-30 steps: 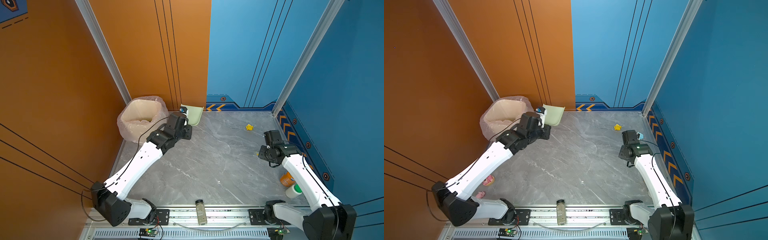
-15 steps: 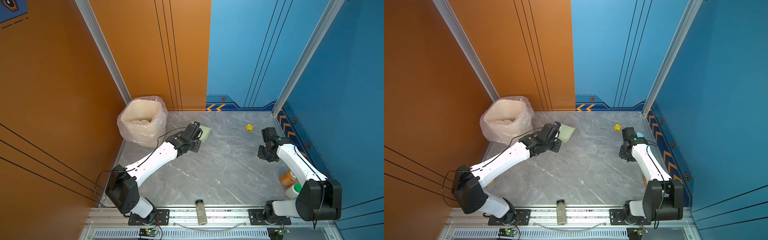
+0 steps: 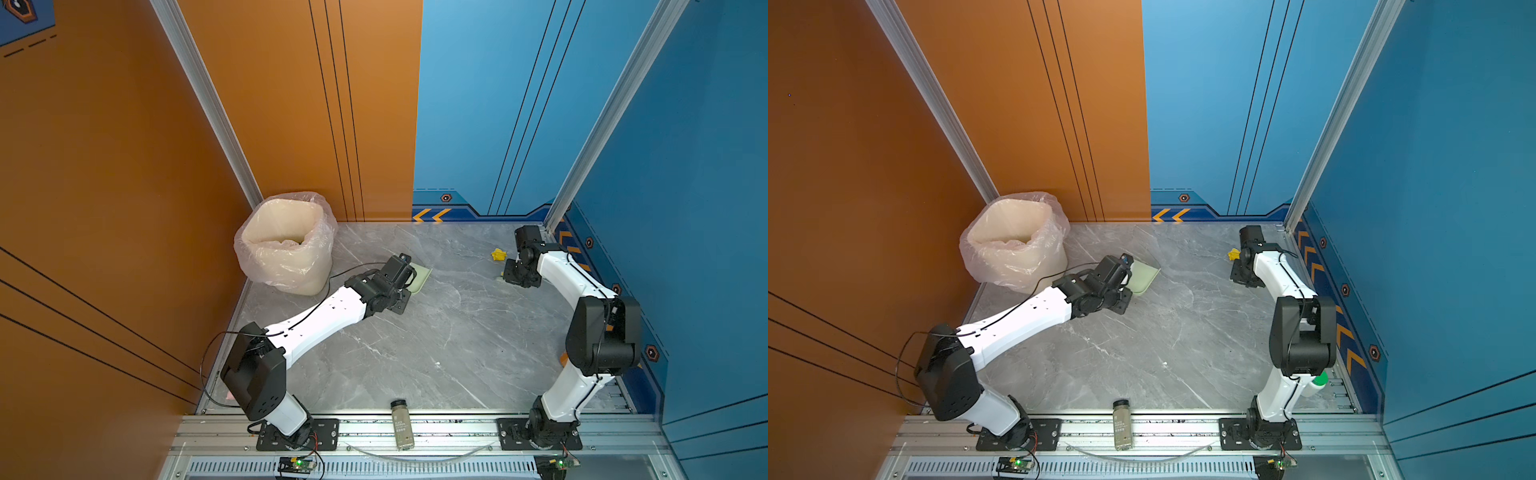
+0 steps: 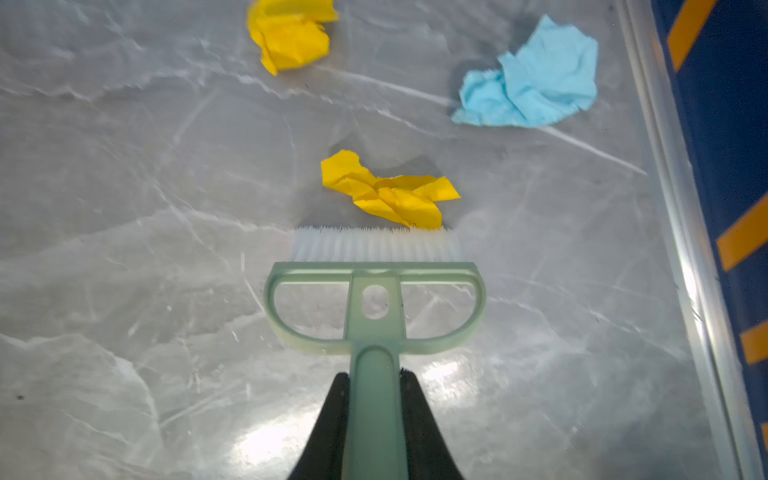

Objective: Sweep away the paper scraps from the table
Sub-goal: 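Lower the empty dustpan with the left gripper while the right brush nears the yellow scraps, then brush the yellow scraps toward the dustpan with the right gripper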

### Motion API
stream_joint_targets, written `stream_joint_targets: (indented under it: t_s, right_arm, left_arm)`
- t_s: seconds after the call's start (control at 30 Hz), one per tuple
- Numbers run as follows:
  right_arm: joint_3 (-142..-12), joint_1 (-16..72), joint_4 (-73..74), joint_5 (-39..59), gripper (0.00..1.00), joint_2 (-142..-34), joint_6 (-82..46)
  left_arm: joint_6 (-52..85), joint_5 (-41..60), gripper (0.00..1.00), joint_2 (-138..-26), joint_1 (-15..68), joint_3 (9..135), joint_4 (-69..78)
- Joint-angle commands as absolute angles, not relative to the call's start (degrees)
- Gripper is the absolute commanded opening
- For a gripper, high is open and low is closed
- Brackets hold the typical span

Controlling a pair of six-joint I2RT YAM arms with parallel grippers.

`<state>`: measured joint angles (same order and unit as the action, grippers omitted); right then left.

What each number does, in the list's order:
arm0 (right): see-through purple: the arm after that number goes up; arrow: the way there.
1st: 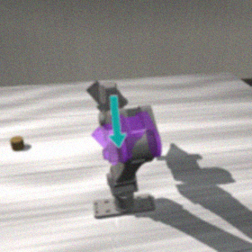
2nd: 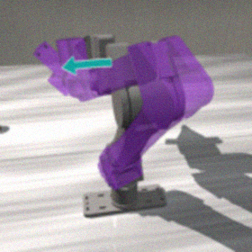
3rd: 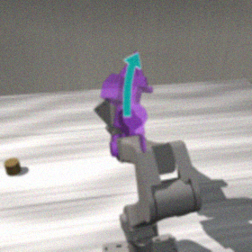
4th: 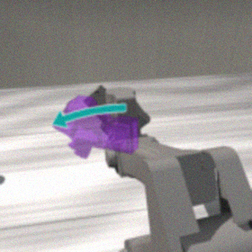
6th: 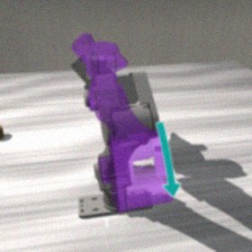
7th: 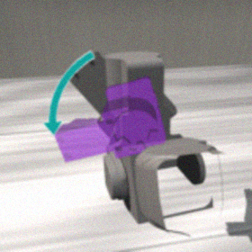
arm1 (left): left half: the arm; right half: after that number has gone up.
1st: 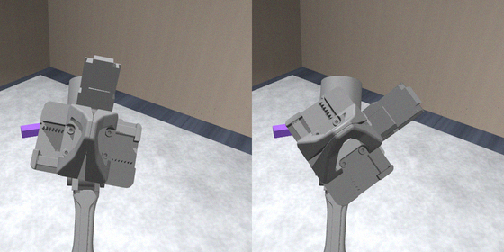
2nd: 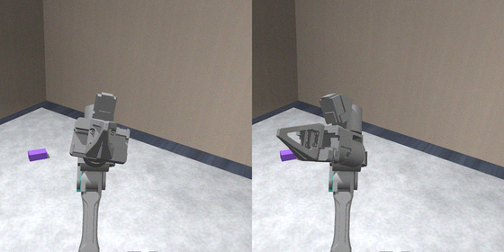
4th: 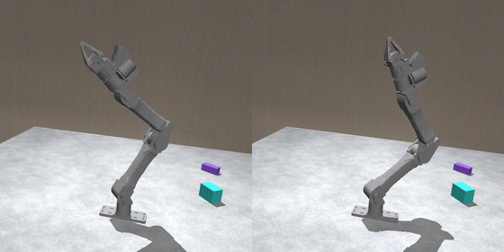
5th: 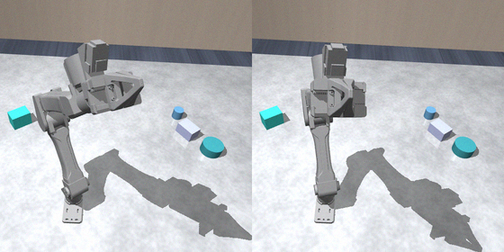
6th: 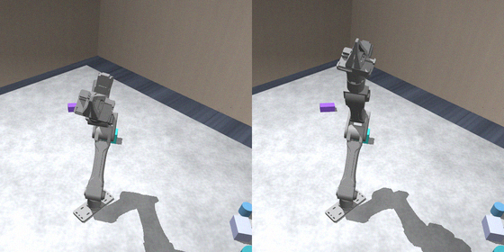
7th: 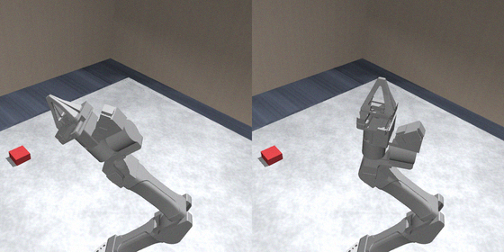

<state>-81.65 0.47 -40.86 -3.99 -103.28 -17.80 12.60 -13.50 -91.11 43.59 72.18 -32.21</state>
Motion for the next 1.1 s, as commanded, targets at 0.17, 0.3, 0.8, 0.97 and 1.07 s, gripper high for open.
stream_joint_targets:
  t_s: [0.17,0.3,0.8,0.97,1.07]
  right_arm:
    - [-85.72,2.40,-37.70,4.84,0.00,-102.01,-18.56]
    - [-85.94,1.62,-34.31,6.11,0.00,-101.68,-19.72]
    - [-91.86,-0.79,-22.47,-2.85,0.00,-111.57,-24.29]
    - [-95.02,-0.88,-24.79,-5.65,0.00,-115.93,-22.42]
    - [-96.20,-0.88,-27.12,-6.65,0.00,-117.10,-20.89]
  left_arm:
    - [8.15,-13.09,0.00,-98.63,48.35,73.94,-33.32]
    - [7.27,-11.71,0.00,-102.14,50.12,76.21,-33.27]
    - [7.64,-10.84,0.00,-108.10,54.46,80.01,-31.30]
    - [7.82,-10.07,0.00,-110.28,55.73,81.38,-31.22]
    - [7.76,-9.61,0.00,-111.44,56.07,82.24,-31.20]
